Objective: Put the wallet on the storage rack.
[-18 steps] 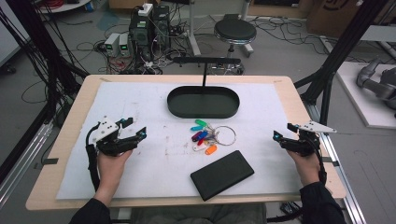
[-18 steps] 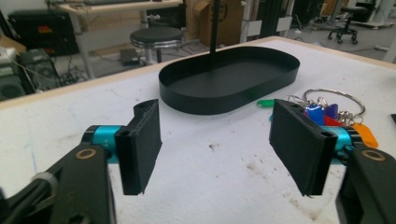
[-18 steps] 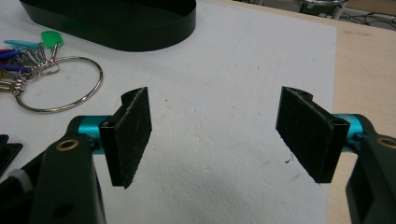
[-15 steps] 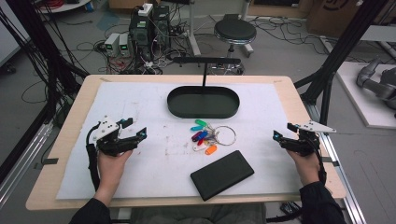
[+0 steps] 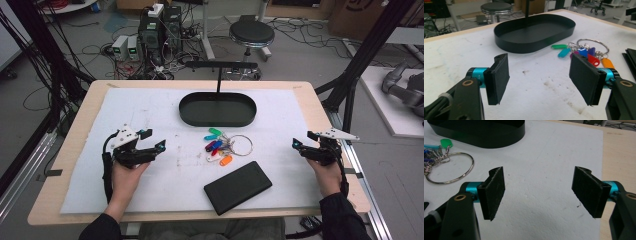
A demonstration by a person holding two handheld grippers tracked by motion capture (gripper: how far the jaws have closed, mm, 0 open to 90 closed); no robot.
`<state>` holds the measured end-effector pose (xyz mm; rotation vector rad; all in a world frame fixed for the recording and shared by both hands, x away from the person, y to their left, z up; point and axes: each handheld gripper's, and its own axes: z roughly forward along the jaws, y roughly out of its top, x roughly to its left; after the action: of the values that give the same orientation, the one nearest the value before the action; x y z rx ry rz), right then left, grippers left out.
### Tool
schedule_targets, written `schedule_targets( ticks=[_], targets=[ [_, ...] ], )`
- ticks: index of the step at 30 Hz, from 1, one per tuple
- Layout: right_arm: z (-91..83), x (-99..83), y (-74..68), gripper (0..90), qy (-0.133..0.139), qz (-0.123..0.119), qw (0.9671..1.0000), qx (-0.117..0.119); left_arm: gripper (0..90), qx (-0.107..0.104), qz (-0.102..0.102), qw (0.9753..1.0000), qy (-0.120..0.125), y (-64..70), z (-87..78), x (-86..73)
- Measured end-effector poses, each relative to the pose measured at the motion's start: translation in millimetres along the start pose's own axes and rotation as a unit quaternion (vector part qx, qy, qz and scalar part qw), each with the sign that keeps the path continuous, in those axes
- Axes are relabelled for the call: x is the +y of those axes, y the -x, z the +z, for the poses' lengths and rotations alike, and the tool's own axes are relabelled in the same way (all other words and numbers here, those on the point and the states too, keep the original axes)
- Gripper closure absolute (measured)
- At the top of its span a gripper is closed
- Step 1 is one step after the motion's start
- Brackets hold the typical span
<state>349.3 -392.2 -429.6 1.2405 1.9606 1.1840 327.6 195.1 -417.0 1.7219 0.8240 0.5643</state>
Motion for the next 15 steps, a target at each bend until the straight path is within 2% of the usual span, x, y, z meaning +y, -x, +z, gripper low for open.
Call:
schedule_targets(
  ticks=[1,4,6,8,9,11,12,13,14,15],
  targets=[
    [0.1,0.0,-0.5,26.9,-0.002,0.000,1.0000,0.001,32.3,-0.007,0.008,0.9999,-0.005,3.5,3.0,1.7],
    [0.9,0.1,-1.7,27.0,-0.002,-0.003,1.0000,0.004,32.3,-0.015,0.007,0.9999,-0.006,7.9,6.2,2.6],
    [1.3,0.0,-2.5,26.9,-0.004,-0.002,1.0000,0.006,32.3,-0.023,0.007,0.9997,-0.009,10.9,8.9,3.0],
    [1.7,0.0,-3.4,27.0,-0.006,-0.004,0.9999,0.008,32.8,-0.040,0.005,0.9990,-0.016,15.6,12.6,2.6],
    [1.7,0.0,-3.4,27.0,-0.006,-0.004,0.9999,0.008,32.9,-0.040,0.005,0.9990,-0.016,15.6,12.6,2.6],
    [2.3,0.2,-4.1,27.0,-0.006,-0.008,0.9999,0.008,32.9,-0.059,-0.002,0.9980,-0.023,19.9,14.7,2.5],
    [1.9,0.3,-5.0,27.0,-0.007,-0.008,0.9999,0.008,32.9,-0.071,0.000,0.9971,-0.025,26.4,16.3,1.9],
    [2.0,0.3,-5.0,27.0,-0.006,-0.009,0.9999,0.008,32.9,-0.071,0.000,0.9971,-0.025,26.4,16.3,1.9],
    [1.9,0.3,-5.2,27.0,-0.007,-0.009,0.9999,0.009,32.9,-0.085,0.004,0.9959,-0.029,34.4,18.1,1.3],
    [1.9,0.3,-5.2,27.0,-0.007,-0.010,0.9999,0.009,32.9,-0.085,0.004,0.9959,-0.029,34.4,18.1,1.3]
  ],
)
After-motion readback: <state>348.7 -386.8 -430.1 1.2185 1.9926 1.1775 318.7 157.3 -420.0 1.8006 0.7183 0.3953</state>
